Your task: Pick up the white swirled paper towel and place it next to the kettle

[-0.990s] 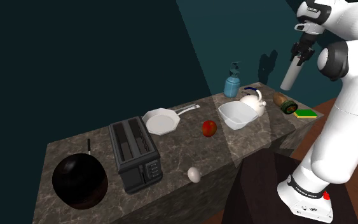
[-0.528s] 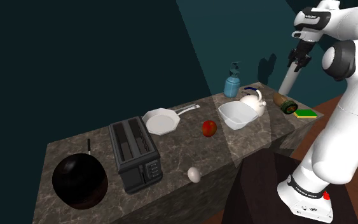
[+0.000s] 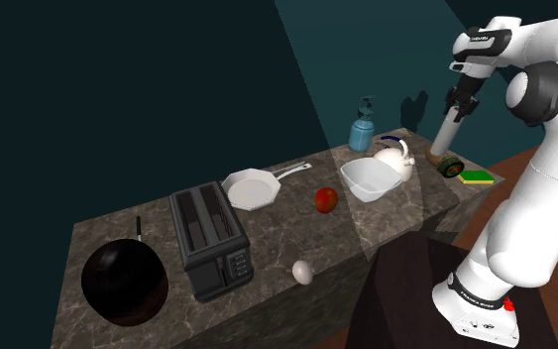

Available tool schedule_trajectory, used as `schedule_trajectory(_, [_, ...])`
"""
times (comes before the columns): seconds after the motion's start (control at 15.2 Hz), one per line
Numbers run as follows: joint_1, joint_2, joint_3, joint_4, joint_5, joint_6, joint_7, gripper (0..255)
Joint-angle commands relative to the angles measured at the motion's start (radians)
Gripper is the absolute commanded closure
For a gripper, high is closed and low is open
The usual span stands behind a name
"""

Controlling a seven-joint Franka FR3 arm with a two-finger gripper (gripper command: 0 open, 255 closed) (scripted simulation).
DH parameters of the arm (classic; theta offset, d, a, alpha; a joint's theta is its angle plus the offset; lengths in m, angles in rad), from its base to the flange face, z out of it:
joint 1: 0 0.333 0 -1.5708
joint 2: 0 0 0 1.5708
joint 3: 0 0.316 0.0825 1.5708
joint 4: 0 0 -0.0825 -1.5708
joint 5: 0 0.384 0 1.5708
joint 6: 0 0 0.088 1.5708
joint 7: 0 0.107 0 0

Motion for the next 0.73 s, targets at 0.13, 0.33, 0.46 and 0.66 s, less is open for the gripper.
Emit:
schedule_trajectory(0.13, [0.0,0.004,0.001,-0.053,0.006,0.054,-0.009,255])
schedule_trajectory(0.33, [-0.003,0.013,0.003,-0.088,0.017,0.092,-0.018,255])
schedule_trajectory(0.46, [-0.006,0.021,0.005,-0.111,0.026,0.117,-0.026,255])
schedule_trajectory(0.66, [-0.012,0.036,0.009,-0.142,0.044,0.153,-0.04,255])
